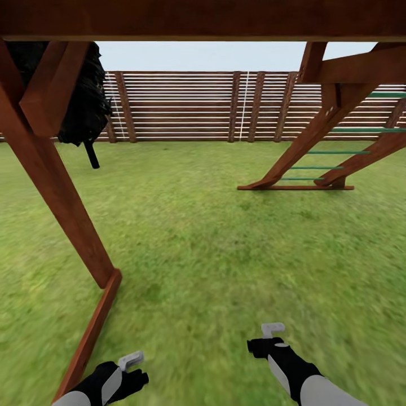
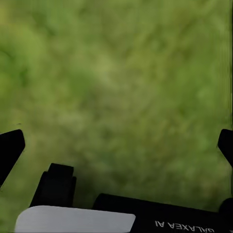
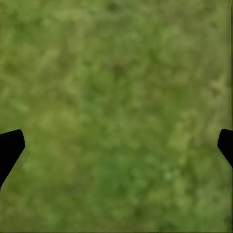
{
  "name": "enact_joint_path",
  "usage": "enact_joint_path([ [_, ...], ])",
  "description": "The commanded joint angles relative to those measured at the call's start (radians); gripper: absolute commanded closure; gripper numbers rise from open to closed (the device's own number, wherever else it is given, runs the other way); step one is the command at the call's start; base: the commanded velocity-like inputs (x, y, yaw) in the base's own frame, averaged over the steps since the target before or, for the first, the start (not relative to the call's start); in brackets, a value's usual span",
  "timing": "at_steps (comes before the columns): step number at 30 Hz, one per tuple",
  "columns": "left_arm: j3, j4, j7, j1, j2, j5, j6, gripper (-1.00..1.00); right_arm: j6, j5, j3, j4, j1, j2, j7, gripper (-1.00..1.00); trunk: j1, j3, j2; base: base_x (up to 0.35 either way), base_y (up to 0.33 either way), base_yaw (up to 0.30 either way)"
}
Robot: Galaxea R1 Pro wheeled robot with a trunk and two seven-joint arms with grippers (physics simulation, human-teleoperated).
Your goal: Take the three Easter eggs out of the wicker basket on the lawn in the garden, then place them on the lawn next to a single tree (choose any tree) so that all three eggs are next to the same tree and none are left in the basket.
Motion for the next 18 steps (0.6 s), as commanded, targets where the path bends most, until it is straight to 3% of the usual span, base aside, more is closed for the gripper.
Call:
enact_joint_path([
  [1,0.000,-0.004,0.000,0.000,0.000,0.010,-0.002,-1.00,-0.004,-0.001,0.006,-0.002,0.000,-0.001,-0.005,-1.00,0.001,-0.001,0.000,0.336,-0.071,-0.003],
  [4,-0.003,-0.024,0.000,0.000,-0.004,0.009,-0.015,-1.00,-0.054,-0.003,0.006,0.013,0.002,-0.003,-0.005,-1.00,0.001,-0.001,0.000,0.336,-0.071,-0.001],
  [12,-0.006,-0.233,0.007,0.000,-0.015,0.005,-0.003,-1.00,-0.063,-0.005,0.006,0.017,0.003,-0.008,-0.005,-1.00,0.001,-0.001,0.000,0.336,-0.071,0.000],
  [18,-0.004,-0.281,0.002,0.000,-0.020,0.007,-0.014,-1.00,-0.064,-0.005,0.005,0.017,0.003,-0.005,-0.005,-1.00,0.001,-0.001,0.000,0.336,-0.071,0.000],
])
